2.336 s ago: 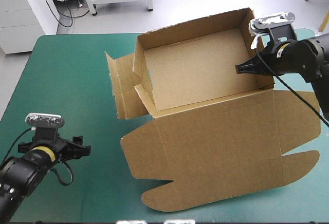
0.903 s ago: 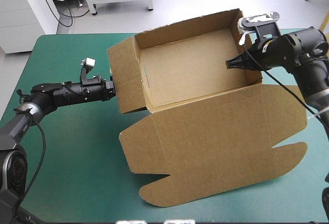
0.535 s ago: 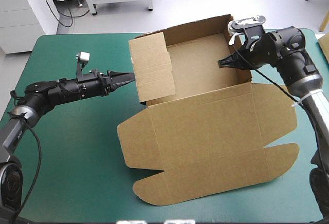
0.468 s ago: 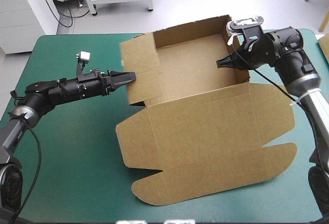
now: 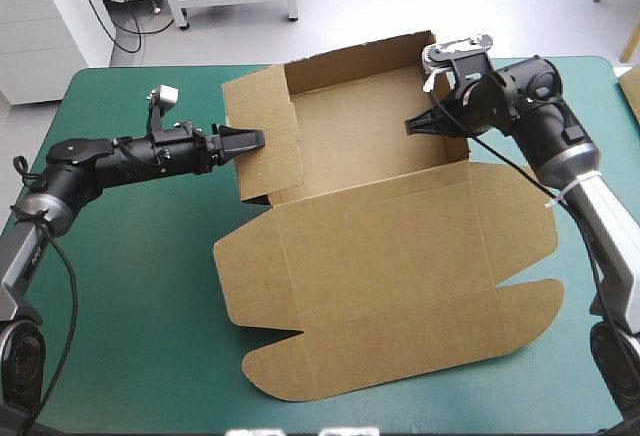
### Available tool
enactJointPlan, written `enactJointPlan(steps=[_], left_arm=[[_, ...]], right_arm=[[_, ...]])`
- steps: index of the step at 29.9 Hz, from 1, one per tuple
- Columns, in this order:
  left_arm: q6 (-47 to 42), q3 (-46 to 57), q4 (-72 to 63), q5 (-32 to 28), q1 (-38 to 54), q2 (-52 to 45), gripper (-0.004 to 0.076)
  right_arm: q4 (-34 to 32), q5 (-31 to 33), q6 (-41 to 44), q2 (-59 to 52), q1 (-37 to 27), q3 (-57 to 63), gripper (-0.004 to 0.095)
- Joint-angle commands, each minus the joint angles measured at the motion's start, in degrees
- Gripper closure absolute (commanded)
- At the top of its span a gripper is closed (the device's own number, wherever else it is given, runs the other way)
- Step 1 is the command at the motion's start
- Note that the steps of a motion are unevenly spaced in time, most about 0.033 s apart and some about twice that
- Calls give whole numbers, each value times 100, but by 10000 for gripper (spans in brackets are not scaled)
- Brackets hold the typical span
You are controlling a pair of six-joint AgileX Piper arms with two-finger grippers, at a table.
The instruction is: Fold the box
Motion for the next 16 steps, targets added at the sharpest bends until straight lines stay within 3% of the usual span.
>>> enactJointPlan(steps=[1,8,12,16], left_arm=[[-1202,-830,1146,-362,-238,-259,195],[-3933,-1719,4025,-772,-818,-249,199],[-4747,-1926,5120,-907,-1182,-249,271],[-5018,-2003,5445,-1021,-1512,-249,339]], right_arm=[[-587,-358,452,-228,338,-167,925],[-499,-456,743,-215,541,-178,925],[-197,-456,782,-215,541,-178,925],[30,-467,769,-179,541,-178,925]])
